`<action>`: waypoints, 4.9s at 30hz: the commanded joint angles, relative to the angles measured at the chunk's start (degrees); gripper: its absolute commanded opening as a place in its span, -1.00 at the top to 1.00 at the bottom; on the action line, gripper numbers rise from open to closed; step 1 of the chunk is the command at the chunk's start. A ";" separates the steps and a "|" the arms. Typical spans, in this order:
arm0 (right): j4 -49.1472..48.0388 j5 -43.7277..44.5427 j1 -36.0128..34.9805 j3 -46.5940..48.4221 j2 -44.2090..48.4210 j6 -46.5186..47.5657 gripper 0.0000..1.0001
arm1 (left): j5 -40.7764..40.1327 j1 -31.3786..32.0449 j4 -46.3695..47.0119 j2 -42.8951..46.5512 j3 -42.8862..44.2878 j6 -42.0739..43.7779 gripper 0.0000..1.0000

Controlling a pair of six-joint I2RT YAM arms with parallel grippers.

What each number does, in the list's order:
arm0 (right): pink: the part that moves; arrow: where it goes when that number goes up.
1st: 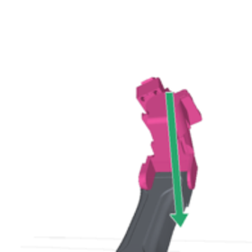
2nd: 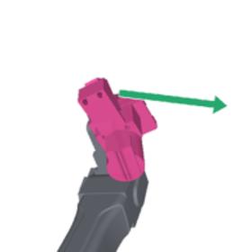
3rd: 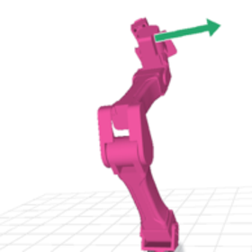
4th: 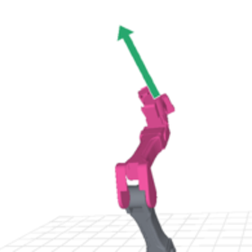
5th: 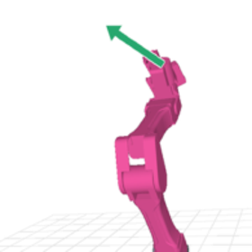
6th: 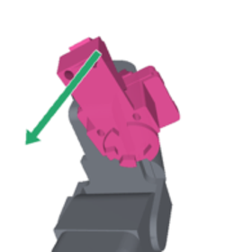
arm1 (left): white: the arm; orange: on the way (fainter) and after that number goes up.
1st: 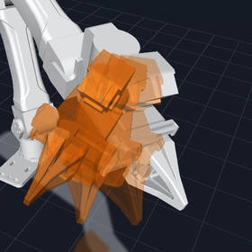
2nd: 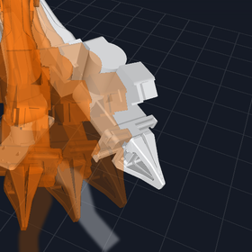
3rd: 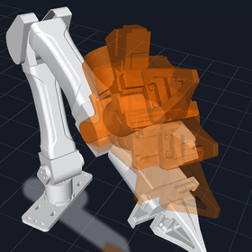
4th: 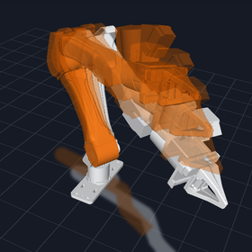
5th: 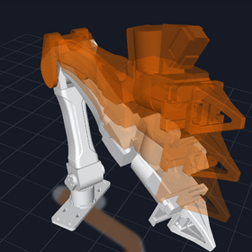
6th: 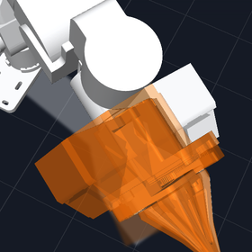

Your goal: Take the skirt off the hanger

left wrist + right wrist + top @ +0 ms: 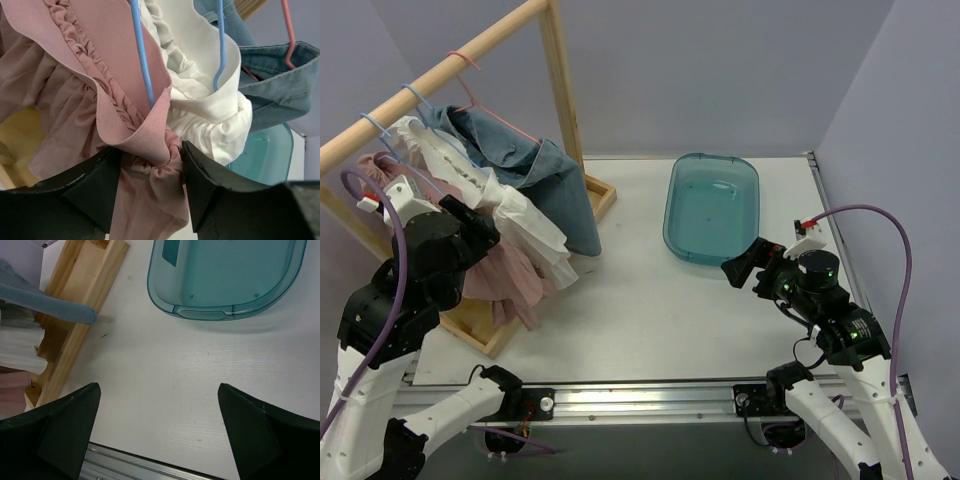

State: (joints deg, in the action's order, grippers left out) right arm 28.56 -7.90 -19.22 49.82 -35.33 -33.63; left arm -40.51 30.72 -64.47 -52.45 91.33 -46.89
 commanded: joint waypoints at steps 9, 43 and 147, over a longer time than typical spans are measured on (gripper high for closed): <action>-0.96 0.78 -0.29 -0.87 -0.35 -0.74 -1.00 | -0.88 0.22 1.27 0.24 -2.65 1.36 0.95; 2.29 1.31 -0.29 2.65 0.35 0.76 -1.00 | -7.66 -0.93 3.21 -4.16 -0.62 9.63 0.95; -0.70 32.24 -26.13 23.91 -18.99 -9.18 1.00 | 61.08 20.34 12.79 -4.95 -13.44 22.90 -0.17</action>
State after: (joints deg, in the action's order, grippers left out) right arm 26.85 17.12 -45.43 68.58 -57.36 -42.00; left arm 19.97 50.70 -50.54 -59.53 81.03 -24.62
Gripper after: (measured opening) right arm 0.146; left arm 0.582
